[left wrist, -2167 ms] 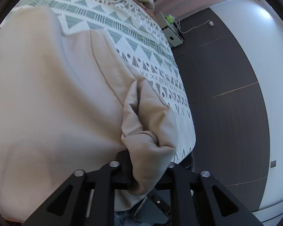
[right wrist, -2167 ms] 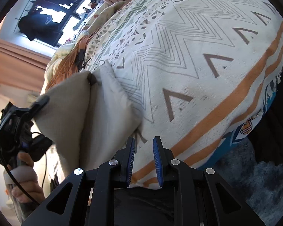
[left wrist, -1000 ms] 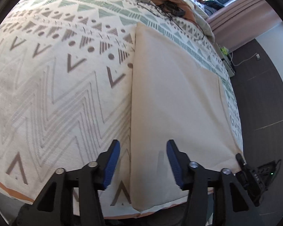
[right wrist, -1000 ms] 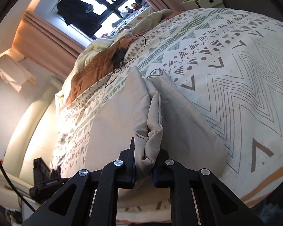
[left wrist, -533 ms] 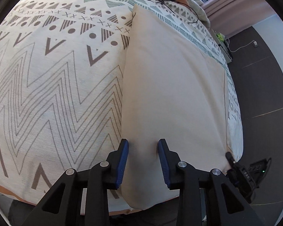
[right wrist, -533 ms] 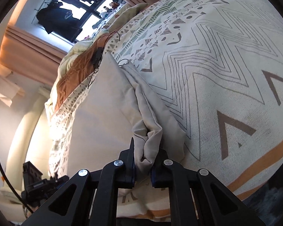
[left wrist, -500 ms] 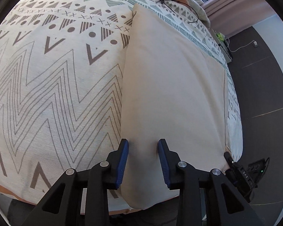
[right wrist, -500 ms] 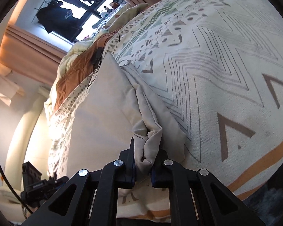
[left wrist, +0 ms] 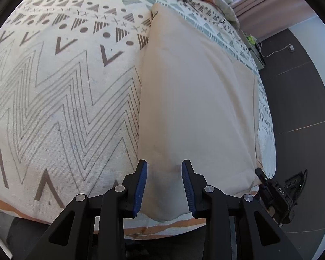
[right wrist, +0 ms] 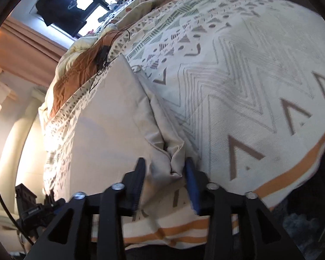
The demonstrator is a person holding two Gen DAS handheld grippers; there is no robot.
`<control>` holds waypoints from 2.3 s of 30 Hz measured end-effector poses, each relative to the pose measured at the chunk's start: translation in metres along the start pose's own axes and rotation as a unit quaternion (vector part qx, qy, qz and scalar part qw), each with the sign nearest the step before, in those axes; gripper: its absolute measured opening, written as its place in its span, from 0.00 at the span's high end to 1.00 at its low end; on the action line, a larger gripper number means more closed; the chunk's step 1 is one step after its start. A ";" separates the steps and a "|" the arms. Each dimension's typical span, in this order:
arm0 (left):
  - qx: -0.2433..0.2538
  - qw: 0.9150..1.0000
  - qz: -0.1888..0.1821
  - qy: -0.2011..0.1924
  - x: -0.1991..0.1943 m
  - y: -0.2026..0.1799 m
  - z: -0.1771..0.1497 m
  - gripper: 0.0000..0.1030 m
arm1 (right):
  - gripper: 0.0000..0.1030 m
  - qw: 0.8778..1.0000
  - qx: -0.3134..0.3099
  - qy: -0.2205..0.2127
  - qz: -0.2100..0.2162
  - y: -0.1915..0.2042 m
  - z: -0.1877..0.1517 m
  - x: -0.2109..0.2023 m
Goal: Fold large clothes
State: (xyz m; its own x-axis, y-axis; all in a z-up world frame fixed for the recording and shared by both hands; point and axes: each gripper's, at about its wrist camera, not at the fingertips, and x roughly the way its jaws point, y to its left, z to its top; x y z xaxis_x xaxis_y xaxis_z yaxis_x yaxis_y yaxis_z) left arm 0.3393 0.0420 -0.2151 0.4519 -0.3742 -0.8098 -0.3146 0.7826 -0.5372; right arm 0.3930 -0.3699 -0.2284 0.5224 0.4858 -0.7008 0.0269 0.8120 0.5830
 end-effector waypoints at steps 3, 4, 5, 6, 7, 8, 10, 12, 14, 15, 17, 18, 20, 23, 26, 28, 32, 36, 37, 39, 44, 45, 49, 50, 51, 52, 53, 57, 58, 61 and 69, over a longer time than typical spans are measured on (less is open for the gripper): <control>-0.003 1.000 -0.004 -0.004 -0.006 0.001 0.004 0.57 | 0.41 0.999 -0.021 -0.011 0.027 -0.002 0.012 -0.014; -0.003 1.000 -0.005 -0.006 -0.008 0.001 0.006 0.53 | 0.38 0.999 -0.027 -0.008 0.035 -0.003 0.017 -0.015; -0.002 1.000 -0.005 -0.011 -0.010 0.002 0.007 0.45 | 0.32 0.999 -0.034 -0.006 0.033 -0.003 0.023 -0.015; -0.002 1.000 -0.005 -0.018 -0.013 0.001 0.009 0.41 | 0.29 0.999 -0.041 -0.005 0.026 -0.003 0.028 -0.015; -0.002 1.000 -0.005 -0.023 -0.015 0.000 0.010 0.40 | 0.28 0.999 -0.047 -0.001 0.022 -0.004 0.035 -0.014; -0.001 1.000 -0.006 -0.027 -0.017 -0.001 0.013 0.40 | 0.28 0.998 -0.051 0.007 0.025 -0.004 0.042 -0.011; -0.002 1.000 -0.005 -0.030 -0.017 -0.002 0.020 0.40 | 0.28 0.998 -0.054 0.024 0.037 -0.004 0.052 -0.004; -0.003 1.000 0.002 -0.031 -0.014 -0.003 0.028 0.40 | 0.27 0.996 -0.061 0.040 0.050 -0.002 0.063 0.006; -0.008 0.999 0.010 -0.034 -0.011 0.000 0.036 0.40 | 0.27 0.995 -0.067 0.053 0.050 0.000 0.073 0.016; -0.012 0.999 0.011 -0.035 -0.009 0.002 0.041 0.40 | 0.27 0.994 -0.069 0.062 0.055 0.001 0.080 0.023; -0.021 0.999 0.012 -0.032 -0.003 0.005 0.050 0.40 | 0.27 0.992 -0.069 0.074 0.071 0.002 0.091 0.035; -0.024 0.999 0.013 -0.029 0.001 0.005 0.055 0.40 | 0.27 0.991 -0.067 0.082 0.078 0.002 0.096 0.041; -0.022 0.999 0.017 -0.024 0.009 0.005 0.064 0.40 | 0.27 0.988 -0.068 0.103 0.088 0.005 0.107 0.058; -0.021 0.999 0.022 -0.020 0.021 0.005 0.078 0.40 | 0.27 0.985 -0.073 0.126 0.097 0.009 0.118 0.082; -0.024 0.999 0.023 -0.020 0.032 0.007 0.091 0.40 | 0.27 0.980 -0.078 0.145 0.109 0.015 0.127 0.105; -0.025 0.999 0.029 -0.016 0.040 0.009 0.100 0.40 | 0.27 0.977 -0.081 0.159 0.118 0.018 0.134 0.120; -0.028 0.999 0.024 -0.015 0.054 0.013 0.118 0.40 | 0.28 0.971 -0.063 0.190 0.131 0.022 0.145 0.151; -0.021 0.999 0.020 -0.026 0.062 0.012 0.134 0.43 | 0.29 0.964 -0.061 0.210 0.154 0.030 0.155 0.173; -0.020 0.999 0.018 -0.029 0.063 0.012 0.138 0.44 | 0.29 0.963 -0.063 0.214 0.155 0.033 0.157 0.178; -0.017 0.999 0.013 -0.034 0.065 0.011 0.147 0.50 | 0.33 0.960 -0.065 0.224 0.158 0.037 0.160 0.188; -0.002 0.999 0.019 -0.048 0.070 0.004 0.168 0.58 | 0.41 0.951 -0.054 0.250 0.175 0.042 0.171 0.214; 0.000 0.999 0.021 -0.047 0.072 0.004 0.173 0.58 | 0.42 0.949 -0.051 0.253 0.179 0.041 0.172 0.215; 0.003 0.999 0.030 -0.038 0.083 0.001 0.189 0.58 | 0.43 0.949 -0.043 0.257 0.179 0.045 0.179 0.225; 0.005 0.999 0.032 -0.037 0.085 0.000 0.191 0.58 | 0.43 0.949 -0.047 0.257 0.176 0.046 0.180 0.225; 0.008 0.999 0.036 -0.035 0.087 0.000 0.194 0.58 | 0.43 0.949 -0.053 0.258 0.173 0.049 0.180 0.227; 0.009 0.999 0.039 -0.034 0.091 -0.001 0.197 0.58 | 0.43 0.948 -0.056 0.260 0.173 0.051 0.181 0.230; 0.010 0.999 0.041 -0.033 0.094 0.000 0.199 0.58 | 0.43 0.948 -0.056 0.261 0.175 0.053 0.181 0.231; -0.004 0.999 0.039 -0.032 0.104 0.004 0.212 0.56 | 0.43 0.942 -0.048 0.269 0.195 0.058 0.184 0.245; -0.006 0.999 0.040 -0.033 0.106 0.004 0.214 0.56 | 0.43 0.941 -0.050 0.272 0.195 0.061 0.184 0.247; -0.004 0.998 0.051 -0.041 0.106 0.001 0.222 0.56 | 0.61 0.943 -0.060 0.273 0.179 0.067 0.182 0.246; 0.052 0.992 0.097 -0.062 0.103 -0.024 0.221 0.75 | 0.82 0.958 -0.108 0.209 0.164 0.089 0.176 0.206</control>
State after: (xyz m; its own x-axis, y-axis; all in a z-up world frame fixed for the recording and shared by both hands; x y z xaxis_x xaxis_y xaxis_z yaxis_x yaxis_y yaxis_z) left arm 0.5779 0.0946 -0.2335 0.4920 -0.1524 -0.8572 -0.3211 0.8834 -0.3414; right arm 0.6534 -0.2549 -0.2485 0.0845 0.7769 -0.6239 -0.2803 0.6194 0.7334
